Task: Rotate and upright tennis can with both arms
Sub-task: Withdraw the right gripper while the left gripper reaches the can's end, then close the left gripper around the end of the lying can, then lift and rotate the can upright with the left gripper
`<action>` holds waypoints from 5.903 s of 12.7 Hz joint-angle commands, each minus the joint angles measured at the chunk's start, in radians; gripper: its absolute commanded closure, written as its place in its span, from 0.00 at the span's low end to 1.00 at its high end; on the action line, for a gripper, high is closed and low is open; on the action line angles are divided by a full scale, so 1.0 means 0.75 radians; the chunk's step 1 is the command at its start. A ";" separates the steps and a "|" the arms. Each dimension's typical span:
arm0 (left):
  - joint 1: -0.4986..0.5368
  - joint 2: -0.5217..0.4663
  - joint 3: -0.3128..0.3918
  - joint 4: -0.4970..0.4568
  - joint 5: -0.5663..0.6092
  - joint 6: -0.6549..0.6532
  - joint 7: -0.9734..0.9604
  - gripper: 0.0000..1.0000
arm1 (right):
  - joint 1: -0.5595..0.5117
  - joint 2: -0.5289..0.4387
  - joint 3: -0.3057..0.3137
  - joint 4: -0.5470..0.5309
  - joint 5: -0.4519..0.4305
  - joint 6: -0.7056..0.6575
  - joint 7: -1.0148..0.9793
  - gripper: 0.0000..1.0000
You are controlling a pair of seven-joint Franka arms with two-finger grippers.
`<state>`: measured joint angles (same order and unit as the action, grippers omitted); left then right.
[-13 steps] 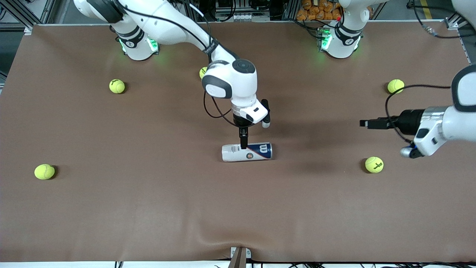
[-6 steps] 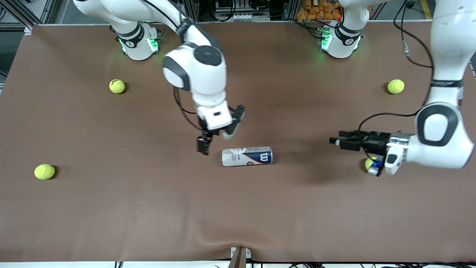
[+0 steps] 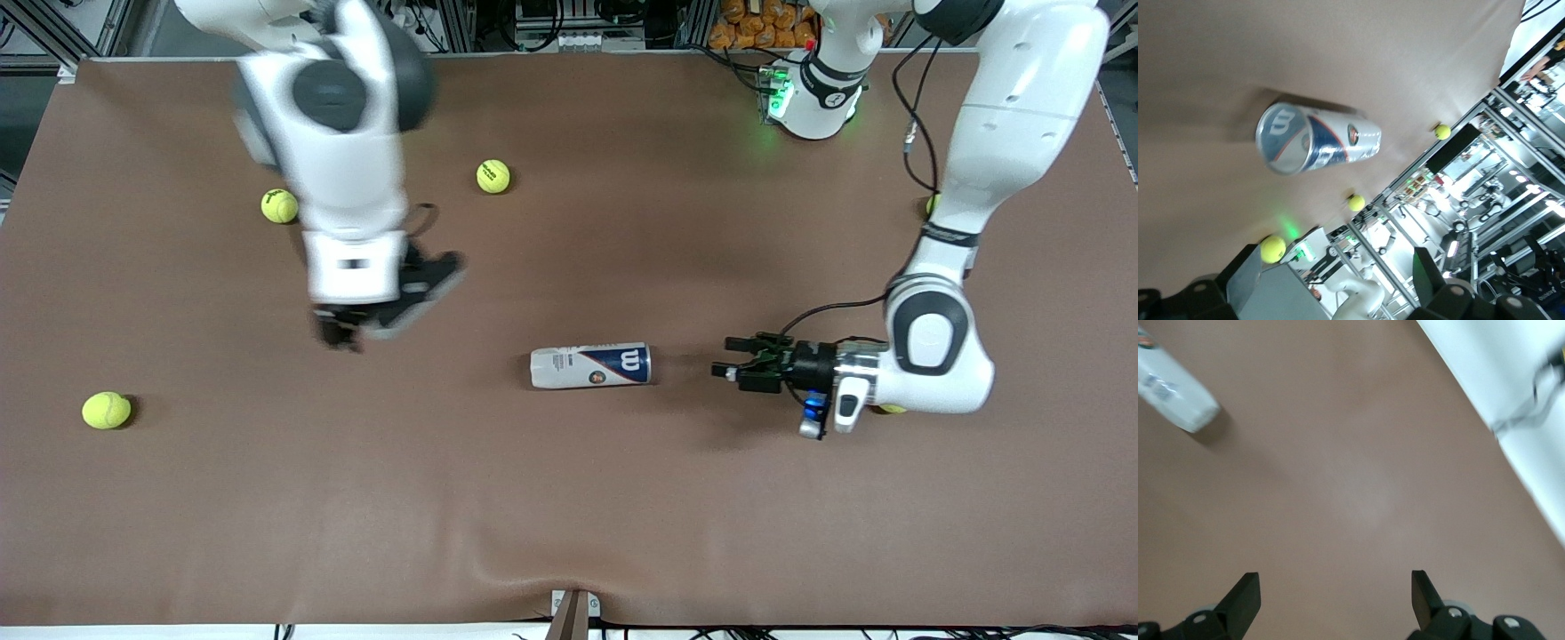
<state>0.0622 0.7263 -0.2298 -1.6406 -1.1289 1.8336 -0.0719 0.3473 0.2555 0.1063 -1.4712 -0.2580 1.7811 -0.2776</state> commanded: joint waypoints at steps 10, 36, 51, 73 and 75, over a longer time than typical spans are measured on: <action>-0.111 0.093 0.002 -0.173 -0.366 0.230 0.484 0.05 | -0.461 -0.289 -0.176 -0.051 0.375 -0.434 0.241 0.00; -0.287 0.087 0.004 -0.255 -0.728 0.326 0.617 0.46 | -0.483 -0.349 -0.223 0.006 0.409 -0.514 0.442 0.00; -0.291 -0.072 0.016 0.099 -0.185 0.355 -0.058 1.00 | -0.481 -0.347 -0.219 0.012 0.403 -0.546 0.442 0.00; -0.876 -0.142 0.020 0.363 1.900 0.218 -1.579 1.00 | -0.479 -0.347 -0.219 0.023 0.414 -0.548 0.442 0.00; -0.885 -0.130 0.020 0.363 1.904 0.218 -1.589 1.00 | -0.479 -0.347 -0.219 0.023 0.414 -0.548 0.442 0.00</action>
<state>-0.5933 0.6056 -0.2269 -1.3831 0.2723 2.0160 -1.2422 0.0049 0.0071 -0.0697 -1.4588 0.0323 1.3831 0.0397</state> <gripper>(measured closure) 0.952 0.000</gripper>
